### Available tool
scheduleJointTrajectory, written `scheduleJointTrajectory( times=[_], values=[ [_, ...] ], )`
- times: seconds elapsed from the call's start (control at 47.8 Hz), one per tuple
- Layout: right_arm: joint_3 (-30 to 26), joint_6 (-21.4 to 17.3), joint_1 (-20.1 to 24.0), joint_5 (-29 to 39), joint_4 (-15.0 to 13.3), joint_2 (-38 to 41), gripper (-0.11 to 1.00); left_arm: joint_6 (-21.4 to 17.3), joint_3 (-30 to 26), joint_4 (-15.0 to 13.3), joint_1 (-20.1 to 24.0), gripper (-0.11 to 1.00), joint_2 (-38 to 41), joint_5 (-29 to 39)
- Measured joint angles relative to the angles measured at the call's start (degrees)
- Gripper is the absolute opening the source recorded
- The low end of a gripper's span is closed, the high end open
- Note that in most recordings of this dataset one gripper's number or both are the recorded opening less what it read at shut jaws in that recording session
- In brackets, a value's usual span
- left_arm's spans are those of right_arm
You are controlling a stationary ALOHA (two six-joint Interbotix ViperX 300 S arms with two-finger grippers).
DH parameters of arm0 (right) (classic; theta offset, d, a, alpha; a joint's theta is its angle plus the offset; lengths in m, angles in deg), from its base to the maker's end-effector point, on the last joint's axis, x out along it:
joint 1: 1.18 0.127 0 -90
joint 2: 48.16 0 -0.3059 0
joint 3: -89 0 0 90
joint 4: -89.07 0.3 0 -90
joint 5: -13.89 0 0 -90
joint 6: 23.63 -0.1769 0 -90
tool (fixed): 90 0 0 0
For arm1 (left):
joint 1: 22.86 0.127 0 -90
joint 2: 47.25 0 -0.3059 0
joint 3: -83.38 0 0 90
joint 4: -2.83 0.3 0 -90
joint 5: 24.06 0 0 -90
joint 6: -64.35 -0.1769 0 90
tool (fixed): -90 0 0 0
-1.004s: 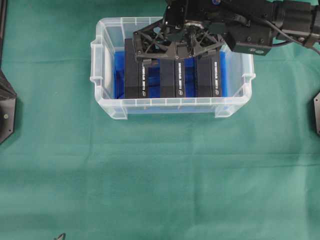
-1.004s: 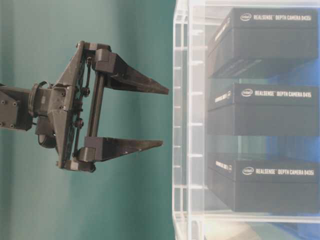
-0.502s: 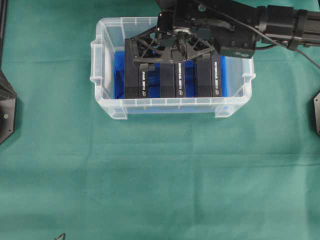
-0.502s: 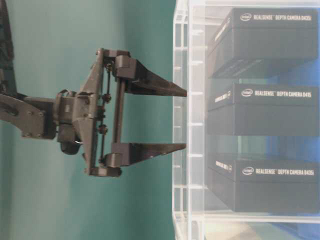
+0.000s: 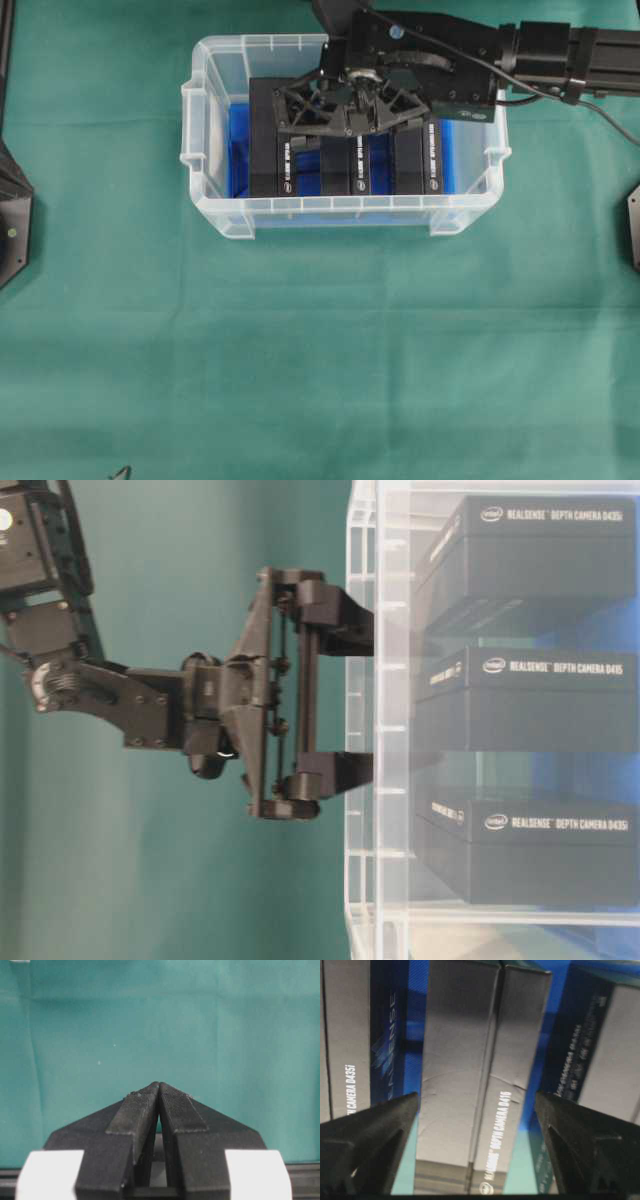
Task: Take the box out of the case with the right arm.
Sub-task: 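Lower the open right gripper around the middle box and close it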
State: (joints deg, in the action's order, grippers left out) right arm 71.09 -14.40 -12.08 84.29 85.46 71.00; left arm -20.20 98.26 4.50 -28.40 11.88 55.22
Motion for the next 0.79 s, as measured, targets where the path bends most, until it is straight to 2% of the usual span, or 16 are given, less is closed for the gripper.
scheduleJointTrajectory(
  times=[0.251,0.481,0.795],
  values=[
    [2.4,-0.2,0.0,-3.7,2.2,1.9,0.93,0.0,-0.1,0.0,0.0,0.00,0.0,0.0],
    [2.4,-0.1,0.0,-4.0,2.4,2.5,0.93,0.0,-0.1,0.0,0.0,0.00,0.0,-0.1],
    [2.4,-2.1,0.0,-4.0,2.4,2.5,0.92,0.0,-0.1,0.0,0.0,0.00,0.0,0.0]
  ],
)
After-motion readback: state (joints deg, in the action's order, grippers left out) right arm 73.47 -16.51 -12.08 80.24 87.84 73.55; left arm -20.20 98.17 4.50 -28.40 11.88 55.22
